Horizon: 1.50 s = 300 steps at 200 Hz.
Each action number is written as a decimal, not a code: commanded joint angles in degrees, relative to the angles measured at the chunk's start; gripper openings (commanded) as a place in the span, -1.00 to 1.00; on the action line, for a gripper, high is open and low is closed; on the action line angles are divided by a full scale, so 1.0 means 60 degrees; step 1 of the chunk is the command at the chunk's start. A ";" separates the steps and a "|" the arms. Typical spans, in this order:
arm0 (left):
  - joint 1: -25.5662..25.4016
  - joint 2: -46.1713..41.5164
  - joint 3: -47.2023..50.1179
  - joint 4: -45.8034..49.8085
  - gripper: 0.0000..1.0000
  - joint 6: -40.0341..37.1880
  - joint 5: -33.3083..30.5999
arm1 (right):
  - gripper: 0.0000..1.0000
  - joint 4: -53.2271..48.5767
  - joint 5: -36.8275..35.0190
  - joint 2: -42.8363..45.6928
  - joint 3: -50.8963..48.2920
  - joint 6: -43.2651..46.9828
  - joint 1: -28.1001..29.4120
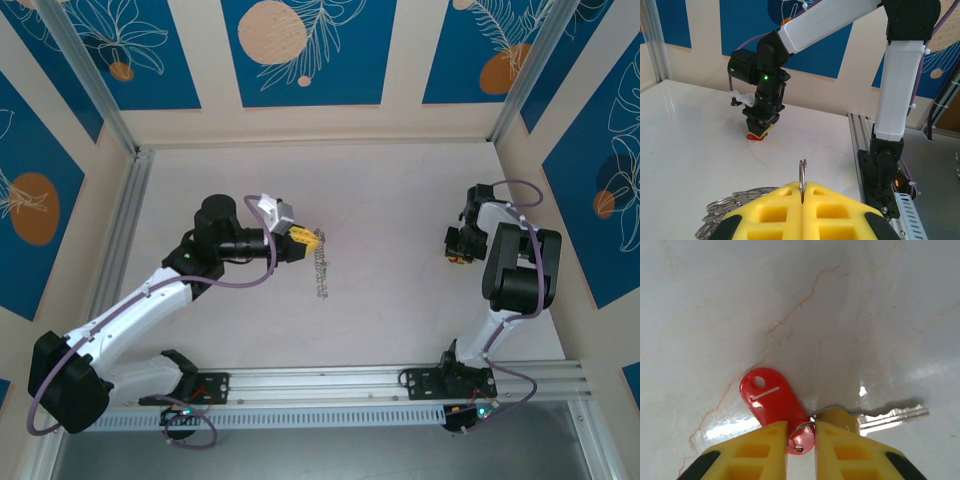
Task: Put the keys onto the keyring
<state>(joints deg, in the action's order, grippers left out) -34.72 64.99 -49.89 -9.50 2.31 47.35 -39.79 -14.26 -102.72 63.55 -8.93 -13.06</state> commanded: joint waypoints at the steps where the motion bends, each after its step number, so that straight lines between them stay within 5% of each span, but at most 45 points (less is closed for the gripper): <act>1: 0.0111 -0.0213 0.0049 -0.0600 -1.00 0.0158 0.0382 | -0.67 -0.0036 0.0163 -0.0227 -0.0070 0.0037 -0.0065; 132: 0.0098 -0.0256 0.0066 -0.0865 -1.00 0.0567 0.0589 | -1.00 0.0097 0.0672 0.0899 -0.0850 0.0176 0.0266; 202: 0.0093 -0.0095 0.0044 -0.0752 -1.00 0.0607 0.0553 | -1.00 -0.0297 0.1985 0.2718 -0.1043 -0.1018 0.2297; 227: 0.0091 -0.0036 0.0025 -0.0760 -1.00 0.0692 0.0545 | -1.00 -0.0818 0.1631 0.3265 -0.0930 -0.1220 0.2742; 246: 0.0088 -0.0036 0.0024 -0.0816 -1.00 0.0743 0.0567 | -0.61 -0.1029 0.1231 0.3524 -0.1111 -0.1068 0.2119; 271: 0.0088 -0.0078 0.0024 -0.0902 -1.00 0.0801 0.0567 | 0.19 -0.0754 0.0739 0.3507 -0.1362 -0.0441 0.0946; 300: 0.0079 -0.0260 0.0068 -0.0997 -1.00 0.0855 0.0575 | 0.37 -0.0164 0.0876 0.2523 -0.1053 -0.0110 0.0201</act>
<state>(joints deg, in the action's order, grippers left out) -34.72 64.97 -49.76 -11.66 6.57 48.71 -42.57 -8.69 -83.46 56.45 -11.88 -10.13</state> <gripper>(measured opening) 0.041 0.673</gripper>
